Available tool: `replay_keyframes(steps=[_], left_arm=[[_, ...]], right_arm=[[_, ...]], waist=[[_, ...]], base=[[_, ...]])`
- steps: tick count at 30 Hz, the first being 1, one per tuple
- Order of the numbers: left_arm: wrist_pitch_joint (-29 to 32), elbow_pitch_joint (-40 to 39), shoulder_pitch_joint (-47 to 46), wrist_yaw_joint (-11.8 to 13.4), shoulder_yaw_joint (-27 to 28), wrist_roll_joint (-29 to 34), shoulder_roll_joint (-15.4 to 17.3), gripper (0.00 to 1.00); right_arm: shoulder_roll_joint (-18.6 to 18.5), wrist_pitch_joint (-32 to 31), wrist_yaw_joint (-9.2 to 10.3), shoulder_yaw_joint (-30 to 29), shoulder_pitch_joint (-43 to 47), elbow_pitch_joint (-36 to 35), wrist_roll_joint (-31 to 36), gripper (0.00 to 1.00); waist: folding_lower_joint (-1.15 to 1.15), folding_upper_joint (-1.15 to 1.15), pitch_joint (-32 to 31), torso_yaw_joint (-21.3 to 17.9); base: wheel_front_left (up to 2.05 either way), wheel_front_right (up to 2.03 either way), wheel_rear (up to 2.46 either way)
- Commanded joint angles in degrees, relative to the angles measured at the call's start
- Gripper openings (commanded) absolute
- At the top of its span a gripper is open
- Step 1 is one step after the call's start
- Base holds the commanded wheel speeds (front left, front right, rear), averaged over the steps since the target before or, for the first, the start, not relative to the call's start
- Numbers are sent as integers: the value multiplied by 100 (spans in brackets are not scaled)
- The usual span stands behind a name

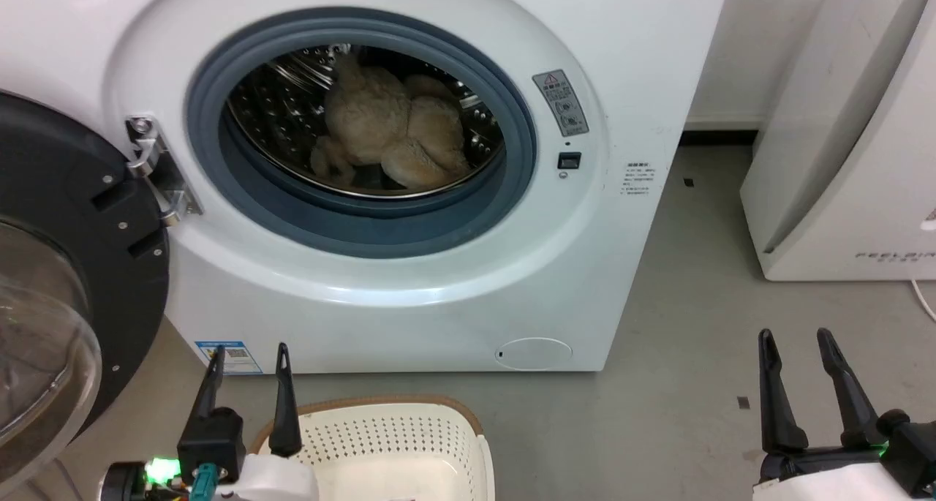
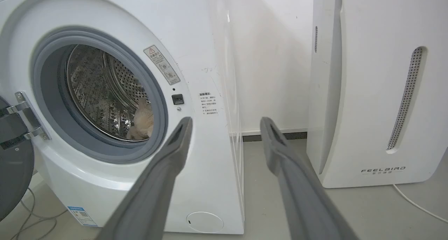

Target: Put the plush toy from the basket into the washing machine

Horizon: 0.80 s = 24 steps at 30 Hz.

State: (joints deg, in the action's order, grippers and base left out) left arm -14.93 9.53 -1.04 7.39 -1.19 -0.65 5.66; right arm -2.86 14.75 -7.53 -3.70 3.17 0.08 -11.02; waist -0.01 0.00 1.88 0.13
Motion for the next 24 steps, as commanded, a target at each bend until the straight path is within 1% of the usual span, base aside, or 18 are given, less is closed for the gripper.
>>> replay_keyframes(steps=[1, 8, 9, 24], left_arm=[[-7, -43, 111, 25, -33, -11, -38, 100], [-7, 19, 196, -50, -47, -60, -52, 100], [1, 12, 137, -51, -35, -44, -44, 0], [138, -77, 133, -113, -17, -36, -65, 0]], right_arm=[[-1, 25, 4, -7, 86, 25, 55, 100], [-1, 25, 4, -3, 168, 61, 46, 100], [0, -1, 0, 2, 81, 41, 0, 0], [0, -138, 0, 40, 45, 36, 97, 0]], waist=[[1, 0, -63, 34], [1, 0, -115, 64], [1, 0, -117, 64], [1, 0, -125, 56]], base=[[0, 0, 0], [0, 0, 0], [0, 0, 0], [0, 0, 0]])
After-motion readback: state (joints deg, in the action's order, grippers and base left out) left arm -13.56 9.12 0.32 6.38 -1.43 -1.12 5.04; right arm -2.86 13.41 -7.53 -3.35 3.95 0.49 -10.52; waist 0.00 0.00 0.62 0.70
